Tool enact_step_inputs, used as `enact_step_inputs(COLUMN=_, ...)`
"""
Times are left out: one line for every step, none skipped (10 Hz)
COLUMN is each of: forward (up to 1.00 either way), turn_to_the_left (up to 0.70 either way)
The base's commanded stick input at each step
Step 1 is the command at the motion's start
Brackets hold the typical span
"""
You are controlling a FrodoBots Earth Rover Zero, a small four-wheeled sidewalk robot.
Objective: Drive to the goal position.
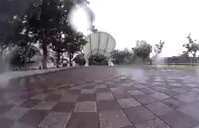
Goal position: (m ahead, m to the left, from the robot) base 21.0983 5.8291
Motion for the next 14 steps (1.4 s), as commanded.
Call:
enact_step_inputs(forward=0.85, turn_to_the_left=0.00)
enact_step_inputs(forward=0.85, turn_to_the_left=0.00)
enact_step_inputs(forward=0.85, turn_to_the_left=0.00)
enact_step_inputs(forward=0.85, turn_to_the_left=0.00)
enact_step_inputs(forward=0.85, turn_to_the_left=0.00)
enact_step_inputs(forward=0.85, turn_to_the_left=-0.11)
enact_step_inputs(forward=0.85, turn_to_the_left=-0.27)
enact_step_inputs(forward=0.85, turn_to_the_left=-0.32)
enact_step_inputs(forward=0.85, turn_to_the_left=-0.23)
enact_step_inputs(forward=0.85, turn_to_the_left=-0.04)
enact_step_inputs(forward=0.85, turn_to_the_left=0.00)
enact_step_inputs(forward=0.85, turn_to_the_left=0.00)
enact_step_inputs(forward=0.85, turn_to_the_left=0.00)
enact_step_inputs(forward=0.85, turn_to_the_left=0.00)
